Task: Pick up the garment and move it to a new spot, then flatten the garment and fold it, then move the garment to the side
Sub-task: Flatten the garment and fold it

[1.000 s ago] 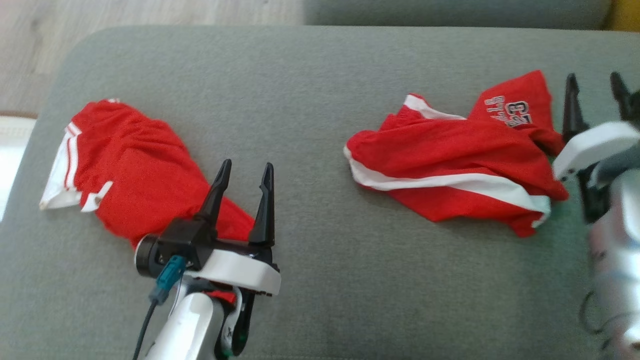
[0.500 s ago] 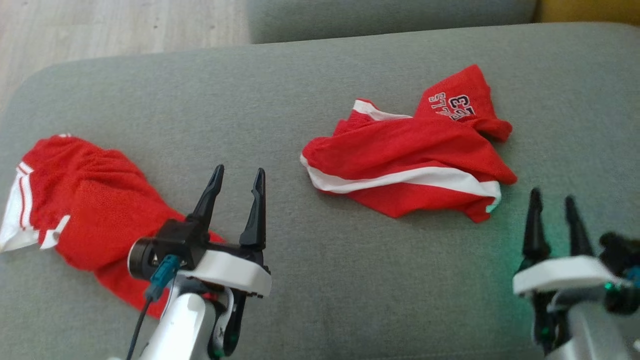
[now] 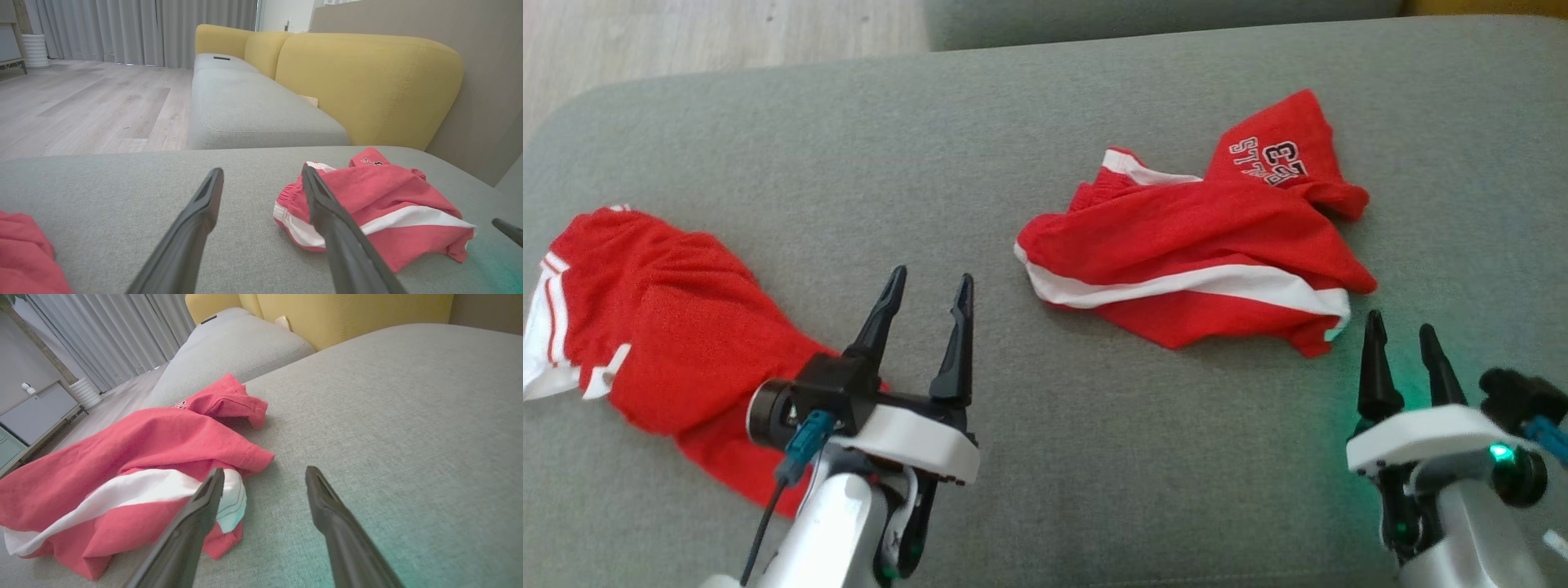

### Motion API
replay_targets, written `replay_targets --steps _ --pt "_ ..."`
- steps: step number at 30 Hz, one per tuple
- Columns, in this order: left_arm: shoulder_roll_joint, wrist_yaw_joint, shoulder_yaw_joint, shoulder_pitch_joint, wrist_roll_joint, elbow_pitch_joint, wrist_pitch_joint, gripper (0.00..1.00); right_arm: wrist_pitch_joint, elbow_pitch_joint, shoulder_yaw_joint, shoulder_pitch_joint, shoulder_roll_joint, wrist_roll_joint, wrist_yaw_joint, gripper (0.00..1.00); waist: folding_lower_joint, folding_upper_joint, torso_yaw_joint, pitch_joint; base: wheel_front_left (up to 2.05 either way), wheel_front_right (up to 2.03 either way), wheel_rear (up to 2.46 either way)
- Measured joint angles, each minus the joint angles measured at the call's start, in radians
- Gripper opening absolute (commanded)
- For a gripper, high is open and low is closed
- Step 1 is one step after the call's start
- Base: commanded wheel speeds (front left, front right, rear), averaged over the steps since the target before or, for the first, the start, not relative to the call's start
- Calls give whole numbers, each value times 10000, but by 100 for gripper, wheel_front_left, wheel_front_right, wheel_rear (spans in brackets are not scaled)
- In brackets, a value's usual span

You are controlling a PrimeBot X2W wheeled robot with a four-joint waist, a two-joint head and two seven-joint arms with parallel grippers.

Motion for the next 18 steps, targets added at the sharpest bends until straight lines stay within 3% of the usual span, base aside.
replay_targets --steps 17,18 --pt "-2 90 -117 -115 -2 23 0 100 359 2650 -119 -1390 -12 -479 0 100 0 0 584 142 0 0 0" --pt "-2 92 -117 -115 -2 25 0 100 293 2725 -81 -1465 -12 -479 2 96 0 0 582 137 0 0 0"
